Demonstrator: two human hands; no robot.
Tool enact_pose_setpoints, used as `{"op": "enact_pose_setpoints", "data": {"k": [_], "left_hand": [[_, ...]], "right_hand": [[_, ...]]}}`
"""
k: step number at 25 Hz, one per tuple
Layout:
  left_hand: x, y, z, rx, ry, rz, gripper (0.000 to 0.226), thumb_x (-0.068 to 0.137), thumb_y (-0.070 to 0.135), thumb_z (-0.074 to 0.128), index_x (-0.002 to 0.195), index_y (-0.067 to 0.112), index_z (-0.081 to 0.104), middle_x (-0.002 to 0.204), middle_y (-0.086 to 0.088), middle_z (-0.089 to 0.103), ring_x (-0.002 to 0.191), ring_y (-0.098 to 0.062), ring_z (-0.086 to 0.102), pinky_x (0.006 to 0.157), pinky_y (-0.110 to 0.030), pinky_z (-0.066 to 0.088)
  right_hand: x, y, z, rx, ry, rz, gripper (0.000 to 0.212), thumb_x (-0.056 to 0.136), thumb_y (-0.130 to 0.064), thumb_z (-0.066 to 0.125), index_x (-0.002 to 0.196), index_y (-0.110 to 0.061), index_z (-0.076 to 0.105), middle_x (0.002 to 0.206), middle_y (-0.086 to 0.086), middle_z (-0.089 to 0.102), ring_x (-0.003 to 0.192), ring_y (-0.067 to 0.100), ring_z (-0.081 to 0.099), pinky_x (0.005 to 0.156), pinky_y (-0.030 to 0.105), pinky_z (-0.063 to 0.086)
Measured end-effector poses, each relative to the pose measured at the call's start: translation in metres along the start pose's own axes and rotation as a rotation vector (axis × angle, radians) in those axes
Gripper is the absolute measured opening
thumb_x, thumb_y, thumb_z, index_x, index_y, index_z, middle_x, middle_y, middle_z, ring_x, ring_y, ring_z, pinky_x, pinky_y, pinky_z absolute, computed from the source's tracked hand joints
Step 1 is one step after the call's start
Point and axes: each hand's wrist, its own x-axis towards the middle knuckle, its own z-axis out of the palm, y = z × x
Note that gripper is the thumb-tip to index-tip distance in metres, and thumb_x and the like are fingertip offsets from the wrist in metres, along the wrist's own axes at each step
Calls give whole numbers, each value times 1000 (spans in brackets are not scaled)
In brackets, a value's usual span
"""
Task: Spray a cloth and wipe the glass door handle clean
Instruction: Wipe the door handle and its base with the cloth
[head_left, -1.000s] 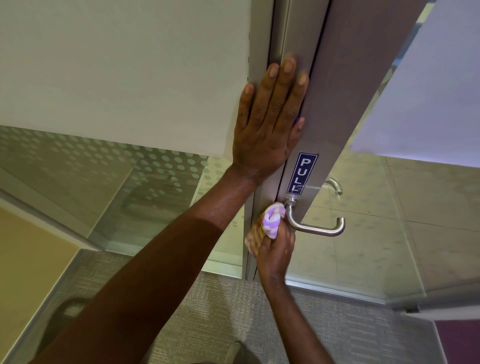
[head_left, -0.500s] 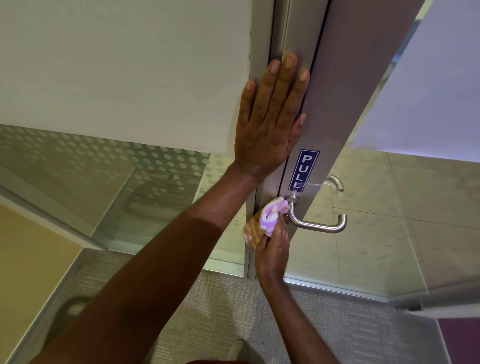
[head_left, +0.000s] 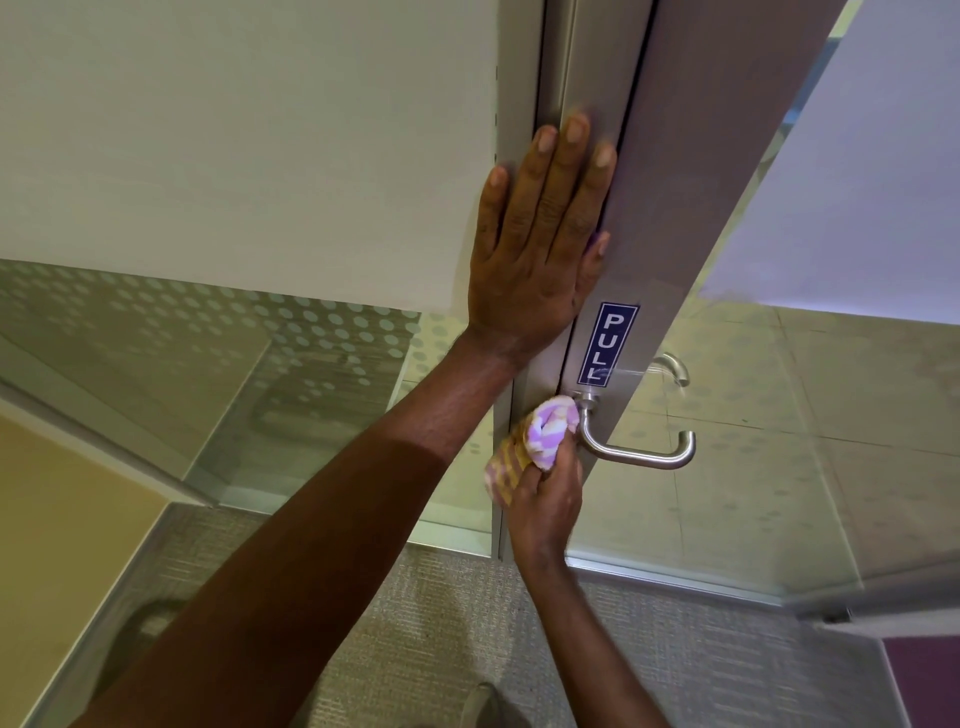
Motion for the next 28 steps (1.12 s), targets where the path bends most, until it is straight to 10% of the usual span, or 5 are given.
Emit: {"op": "enact_pose_setpoints", "data": {"k": [5, 20, 25, 28], "left_hand": [[-1, -1, 0, 6, -3, 0, 52, 98, 29, 55, 144, 5, 51, 145, -20, 57, 141, -33, 39, 119, -50, 28], [0, 1, 1, 12, 1, 21, 55, 98, 30, 54, 147, 8, 40, 146, -20, 56, 142, -32, 38, 120, -50, 27], [0, 0, 1, 8, 4, 31, 54, 99, 30, 50, 147, 9, 37, 147, -19, 56, 142, -32, 37, 122, -48, 23], [0, 0, 0, 24, 3, 33, 54, 100, 30, 49, 148, 9, 36, 148, -19, 55, 143, -31, 37, 124, -46, 19]], "right_hand": [[16, -15, 2, -25, 49, -225, 51, 96, -3, 45, 147, -3, 47, 151, 21, 52, 141, 30, 45, 119, 34, 36], [20, -15, 0, 49, 37, -256, 55, 96, -9, 37, 151, -13, 43, 150, 18, 55, 138, 36, 52, 108, 56, 49], [4, 3, 0, 78, -53, -112, 59, 99, 0, 45, 152, -26, 43, 148, 7, 56, 133, 28, 56, 103, 17, 49], [11, -19, -4, 67, -4, -142, 59, 94, -8, 40, 153, -14, 43, 153, 13, 53, 140, 29, 51, 110, 33, 47]]}}
